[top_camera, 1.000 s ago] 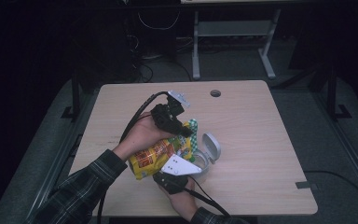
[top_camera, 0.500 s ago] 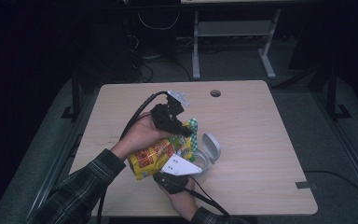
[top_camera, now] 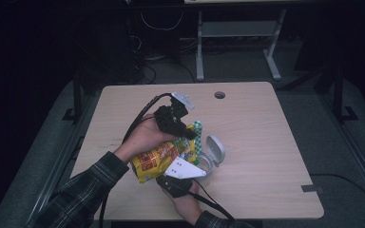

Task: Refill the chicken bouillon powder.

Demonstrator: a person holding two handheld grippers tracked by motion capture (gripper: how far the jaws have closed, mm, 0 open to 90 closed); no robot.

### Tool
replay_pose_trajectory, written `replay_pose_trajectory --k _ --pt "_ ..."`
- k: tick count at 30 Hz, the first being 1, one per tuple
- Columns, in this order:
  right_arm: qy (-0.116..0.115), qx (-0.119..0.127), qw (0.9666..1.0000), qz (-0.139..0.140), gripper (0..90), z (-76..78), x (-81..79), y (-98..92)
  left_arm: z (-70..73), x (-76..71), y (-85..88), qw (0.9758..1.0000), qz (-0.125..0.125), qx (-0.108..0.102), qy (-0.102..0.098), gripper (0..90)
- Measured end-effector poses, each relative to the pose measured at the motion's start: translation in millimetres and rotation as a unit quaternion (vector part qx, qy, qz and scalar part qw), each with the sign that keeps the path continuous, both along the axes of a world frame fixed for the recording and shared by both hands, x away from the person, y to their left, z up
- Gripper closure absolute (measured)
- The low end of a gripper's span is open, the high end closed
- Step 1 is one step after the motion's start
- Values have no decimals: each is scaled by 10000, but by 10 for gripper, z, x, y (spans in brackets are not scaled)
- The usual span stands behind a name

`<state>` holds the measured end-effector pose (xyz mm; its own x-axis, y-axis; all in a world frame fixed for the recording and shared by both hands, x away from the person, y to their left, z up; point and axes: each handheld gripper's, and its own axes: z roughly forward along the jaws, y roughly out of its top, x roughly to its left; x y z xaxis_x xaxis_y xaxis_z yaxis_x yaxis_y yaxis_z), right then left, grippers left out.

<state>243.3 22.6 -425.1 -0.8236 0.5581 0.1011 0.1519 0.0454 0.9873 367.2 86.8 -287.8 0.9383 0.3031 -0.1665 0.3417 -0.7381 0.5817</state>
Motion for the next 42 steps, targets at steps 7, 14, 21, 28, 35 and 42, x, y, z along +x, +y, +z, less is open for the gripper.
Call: replay_pose_trajectory --k 7,14,21,28,35,42 --pt "-4 -6 10000 3 897 1 4 -2 1 2 -1 10000 1 2 -15 898" --pt "-7 -10 10000 5 897 1 5 -4 4 -2 -3 10000 -2 18 -33 898" --pt "-7 -7 10000 9 898 1 2 -2 5 -6 -2 10000 -10 27 -49 898" --pt "-9 -7 10000 15 898 0 4 -2 3 -5 -3 10000 -7 37 -55 898" --pt "-7 -5 10000 22 897 -1 3 0 3 -8 -3 10000 -5 48 -64 898" --pt "-1 -5 10000 32 898 -3 1 3 0 -11 -3 10000 3 60 -55 898"
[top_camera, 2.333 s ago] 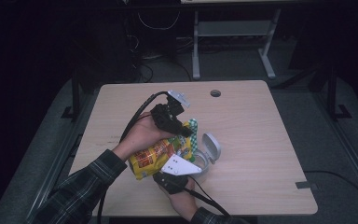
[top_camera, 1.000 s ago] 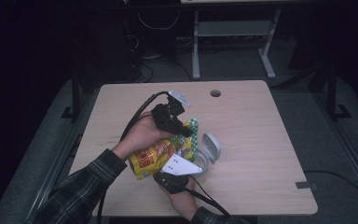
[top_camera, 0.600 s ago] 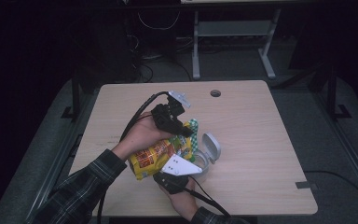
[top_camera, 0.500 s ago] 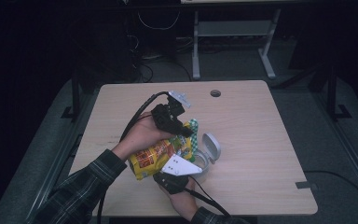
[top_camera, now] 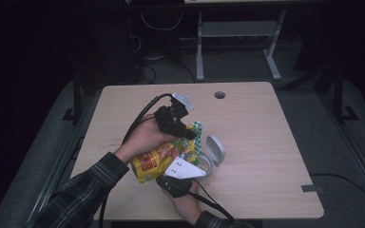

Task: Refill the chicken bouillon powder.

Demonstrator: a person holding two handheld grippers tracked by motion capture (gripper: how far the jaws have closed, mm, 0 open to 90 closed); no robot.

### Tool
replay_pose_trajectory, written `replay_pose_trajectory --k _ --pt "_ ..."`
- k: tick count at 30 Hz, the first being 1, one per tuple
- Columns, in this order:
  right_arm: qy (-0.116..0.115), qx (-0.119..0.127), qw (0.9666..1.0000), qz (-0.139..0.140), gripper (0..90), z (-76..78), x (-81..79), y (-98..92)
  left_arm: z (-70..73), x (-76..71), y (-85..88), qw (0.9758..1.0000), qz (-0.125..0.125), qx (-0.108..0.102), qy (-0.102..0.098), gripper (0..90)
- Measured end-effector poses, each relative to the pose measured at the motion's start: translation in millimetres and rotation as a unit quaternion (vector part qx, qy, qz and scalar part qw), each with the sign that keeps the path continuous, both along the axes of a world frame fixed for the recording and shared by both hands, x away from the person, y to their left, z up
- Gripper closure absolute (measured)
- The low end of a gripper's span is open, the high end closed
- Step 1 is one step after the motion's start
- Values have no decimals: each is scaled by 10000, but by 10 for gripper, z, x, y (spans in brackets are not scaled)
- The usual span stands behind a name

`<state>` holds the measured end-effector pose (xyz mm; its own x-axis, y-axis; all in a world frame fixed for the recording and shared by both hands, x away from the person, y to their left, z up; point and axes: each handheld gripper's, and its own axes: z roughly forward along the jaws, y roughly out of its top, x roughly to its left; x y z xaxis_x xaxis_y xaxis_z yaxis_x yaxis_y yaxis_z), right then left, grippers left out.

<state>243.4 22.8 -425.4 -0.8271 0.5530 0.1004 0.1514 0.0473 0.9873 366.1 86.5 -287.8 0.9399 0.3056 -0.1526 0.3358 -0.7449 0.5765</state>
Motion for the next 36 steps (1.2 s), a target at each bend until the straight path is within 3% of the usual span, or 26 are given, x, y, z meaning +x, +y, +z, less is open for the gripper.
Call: replay_pose_trajectory --k 36 --pt "20 15 10000 28 897 0 -3 2 -6 0 -7 10000 10 46 28 898"
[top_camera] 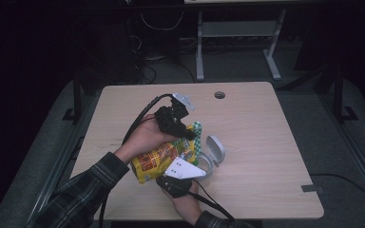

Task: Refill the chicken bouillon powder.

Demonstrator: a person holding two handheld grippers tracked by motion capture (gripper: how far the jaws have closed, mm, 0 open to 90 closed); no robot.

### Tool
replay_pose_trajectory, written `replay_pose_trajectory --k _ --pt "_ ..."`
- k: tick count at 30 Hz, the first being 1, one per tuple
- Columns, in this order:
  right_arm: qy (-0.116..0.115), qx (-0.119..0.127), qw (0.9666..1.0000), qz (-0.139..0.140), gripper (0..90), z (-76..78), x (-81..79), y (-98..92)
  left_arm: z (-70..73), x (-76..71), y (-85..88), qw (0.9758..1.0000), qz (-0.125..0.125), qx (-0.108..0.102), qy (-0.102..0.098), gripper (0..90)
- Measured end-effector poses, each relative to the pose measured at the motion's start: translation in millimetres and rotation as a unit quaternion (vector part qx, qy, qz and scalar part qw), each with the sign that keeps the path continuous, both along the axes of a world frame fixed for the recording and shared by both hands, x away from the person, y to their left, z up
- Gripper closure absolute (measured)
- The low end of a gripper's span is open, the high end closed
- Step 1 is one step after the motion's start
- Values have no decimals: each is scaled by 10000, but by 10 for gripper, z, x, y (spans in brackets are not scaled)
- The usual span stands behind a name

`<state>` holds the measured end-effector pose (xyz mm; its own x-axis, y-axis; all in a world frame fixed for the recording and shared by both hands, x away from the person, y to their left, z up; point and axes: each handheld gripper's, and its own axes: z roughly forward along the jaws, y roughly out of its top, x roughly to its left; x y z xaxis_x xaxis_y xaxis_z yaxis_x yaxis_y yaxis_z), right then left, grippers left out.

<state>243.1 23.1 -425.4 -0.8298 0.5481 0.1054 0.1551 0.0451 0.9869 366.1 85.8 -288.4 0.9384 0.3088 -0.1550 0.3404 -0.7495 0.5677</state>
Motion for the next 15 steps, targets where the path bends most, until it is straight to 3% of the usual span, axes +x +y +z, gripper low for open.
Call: replay_pose_trajectory --k 15 --pt "44 32 10000 24 898 -1 1 -1 -4 6 -11 10000 12 41 5 898"
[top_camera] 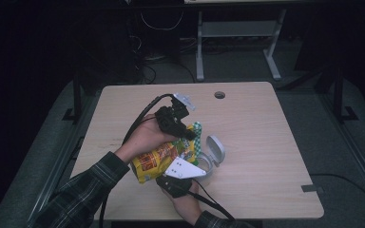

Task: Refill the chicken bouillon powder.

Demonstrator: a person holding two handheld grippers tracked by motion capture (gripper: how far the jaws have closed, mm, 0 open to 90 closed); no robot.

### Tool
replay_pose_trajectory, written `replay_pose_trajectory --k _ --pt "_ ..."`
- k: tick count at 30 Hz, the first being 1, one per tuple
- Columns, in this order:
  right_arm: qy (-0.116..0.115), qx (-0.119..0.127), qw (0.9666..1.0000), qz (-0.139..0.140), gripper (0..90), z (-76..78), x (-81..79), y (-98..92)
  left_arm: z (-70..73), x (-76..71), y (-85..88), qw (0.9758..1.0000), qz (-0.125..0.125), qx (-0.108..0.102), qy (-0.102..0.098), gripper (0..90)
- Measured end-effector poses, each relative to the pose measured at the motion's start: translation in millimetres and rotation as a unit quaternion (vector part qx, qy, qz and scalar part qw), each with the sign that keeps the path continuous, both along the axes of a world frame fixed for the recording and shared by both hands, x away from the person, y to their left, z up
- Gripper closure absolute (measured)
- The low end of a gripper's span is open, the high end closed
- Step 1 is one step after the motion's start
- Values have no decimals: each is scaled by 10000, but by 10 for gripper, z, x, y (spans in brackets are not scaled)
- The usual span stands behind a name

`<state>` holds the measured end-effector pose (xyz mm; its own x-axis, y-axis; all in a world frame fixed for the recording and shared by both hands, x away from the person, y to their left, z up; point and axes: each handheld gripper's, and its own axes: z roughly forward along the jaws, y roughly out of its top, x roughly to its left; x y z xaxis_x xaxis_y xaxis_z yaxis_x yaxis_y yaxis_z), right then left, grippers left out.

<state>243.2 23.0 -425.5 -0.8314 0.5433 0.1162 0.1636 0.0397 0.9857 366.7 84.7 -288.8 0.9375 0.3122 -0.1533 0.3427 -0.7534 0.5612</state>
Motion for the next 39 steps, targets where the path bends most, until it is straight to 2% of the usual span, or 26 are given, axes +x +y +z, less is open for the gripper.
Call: replay_pose_trajectory --k 39 --pt "16 24 10000 6 897 1 0 -7 -3 6 -28 10000 3 67 10 898"
